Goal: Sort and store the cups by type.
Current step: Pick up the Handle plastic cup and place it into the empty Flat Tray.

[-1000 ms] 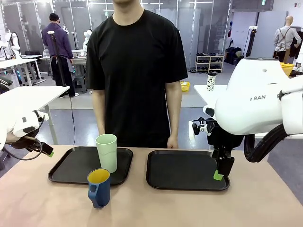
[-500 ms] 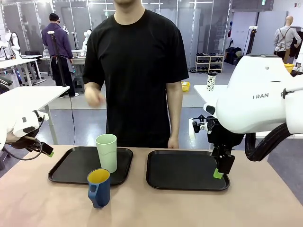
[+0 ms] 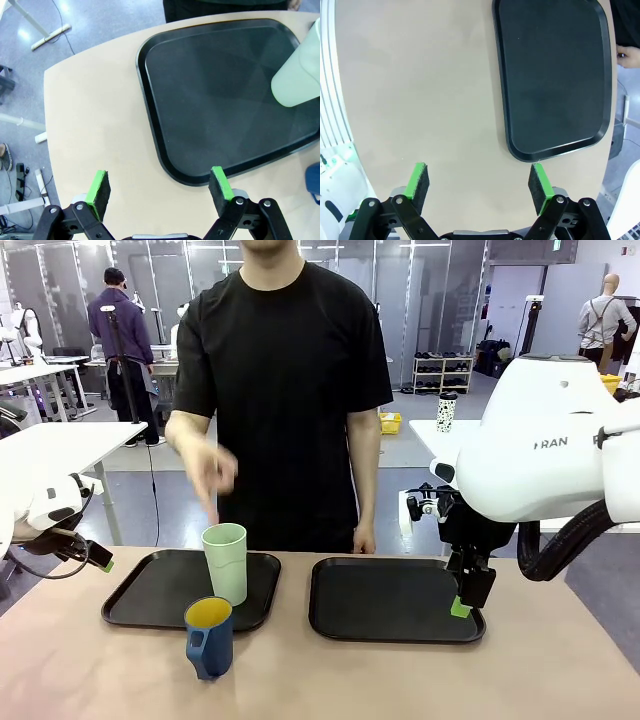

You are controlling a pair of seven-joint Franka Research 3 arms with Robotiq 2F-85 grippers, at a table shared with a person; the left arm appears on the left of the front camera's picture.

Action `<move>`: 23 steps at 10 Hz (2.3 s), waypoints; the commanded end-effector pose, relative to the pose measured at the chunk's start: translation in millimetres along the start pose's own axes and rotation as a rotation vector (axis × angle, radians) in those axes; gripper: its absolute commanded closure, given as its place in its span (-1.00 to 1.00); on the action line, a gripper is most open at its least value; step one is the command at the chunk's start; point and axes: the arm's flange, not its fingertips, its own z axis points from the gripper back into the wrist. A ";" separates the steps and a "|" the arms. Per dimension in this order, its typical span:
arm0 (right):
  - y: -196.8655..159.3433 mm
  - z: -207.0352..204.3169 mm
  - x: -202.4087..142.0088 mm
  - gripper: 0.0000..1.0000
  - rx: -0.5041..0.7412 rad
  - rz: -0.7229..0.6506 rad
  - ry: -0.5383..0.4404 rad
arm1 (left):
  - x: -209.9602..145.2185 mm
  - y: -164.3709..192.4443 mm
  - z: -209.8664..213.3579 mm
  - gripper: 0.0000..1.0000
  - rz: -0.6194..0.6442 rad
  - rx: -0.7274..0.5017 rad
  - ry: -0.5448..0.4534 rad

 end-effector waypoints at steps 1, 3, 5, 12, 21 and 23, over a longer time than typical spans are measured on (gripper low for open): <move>0.0 0.8 -0.6 -1.00 -0.001 -0.001 0.000 | 0.3 0.6 1.0 -1.00 -0.009 0.006 -0.001; 0.0 0.8 -0.6 -1.00 -0.001 -0.001 0.000 | 0.3 0.6 1.0 -1.00 -0.009 0.006 -0.001; 0.0 0.8 -0.6 -1.00 -0.001 -0.001 0.000 | 0.3 0.6 1.0 -1.00 -0.009 0.006 -0.001; 0.0 0.8 -0.6 -1.00 -0.001 -0.001 0.000 | 0.3 0.6 1.0 -1.00 -0.009 0.006 -0.001; 0.0 0.8 -0.6 -1.00 -0.001 -0.001 0.000 | -18.7 -37.4 42.7 -1.00 -0.942 -0.285 0.134; 0.0 0.8 -0.6 -1.00 -0.001 -0.001 0.000 | -27.9 -42.4 38.2 -1.00 -1.101 -0.334 0.110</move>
